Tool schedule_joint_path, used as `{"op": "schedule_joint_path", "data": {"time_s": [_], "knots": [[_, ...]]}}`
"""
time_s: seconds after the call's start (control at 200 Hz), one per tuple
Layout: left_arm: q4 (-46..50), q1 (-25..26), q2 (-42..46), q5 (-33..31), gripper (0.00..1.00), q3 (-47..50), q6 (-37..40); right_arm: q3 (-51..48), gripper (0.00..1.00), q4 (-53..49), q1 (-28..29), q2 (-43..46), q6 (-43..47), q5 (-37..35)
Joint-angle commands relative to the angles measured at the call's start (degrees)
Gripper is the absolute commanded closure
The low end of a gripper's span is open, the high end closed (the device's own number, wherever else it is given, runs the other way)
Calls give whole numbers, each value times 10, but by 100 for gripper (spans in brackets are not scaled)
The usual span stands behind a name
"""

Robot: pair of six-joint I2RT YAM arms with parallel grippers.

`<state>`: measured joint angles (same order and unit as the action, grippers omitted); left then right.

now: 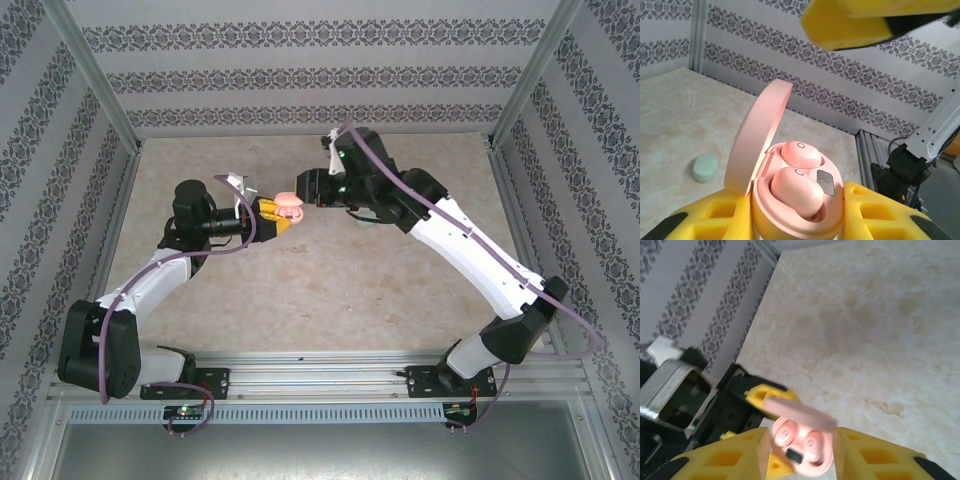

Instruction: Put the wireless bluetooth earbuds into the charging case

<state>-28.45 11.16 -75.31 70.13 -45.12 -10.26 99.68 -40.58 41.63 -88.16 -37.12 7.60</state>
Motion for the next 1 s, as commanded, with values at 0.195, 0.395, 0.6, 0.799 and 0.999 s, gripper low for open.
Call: {"op": "schedule_joint_path", "data": {"time_s": [0.195, 0.395, 0.6, 0.799, 0.999], "knots": [[-69, -3, -16, 19, 79, -1, -33, 33, 57, 33, -56, -77, -3, 110], [-45, -3, -18, 3, 79, -2, -23, 20, 54, 67, -59, -94, -21, 168], [-53, -3, -38, -8, 79, -16, -34, -61, 50, 128, -61, -58, -61, 189], [-106, -3, -50, -22, 79, -13, -76, -121, 46, 189, -67, -28, -113, 213], [-113, -3, -46, -41, 79, -9, -82, -154, 44, 248, -72, -24, -172, 257]]}}
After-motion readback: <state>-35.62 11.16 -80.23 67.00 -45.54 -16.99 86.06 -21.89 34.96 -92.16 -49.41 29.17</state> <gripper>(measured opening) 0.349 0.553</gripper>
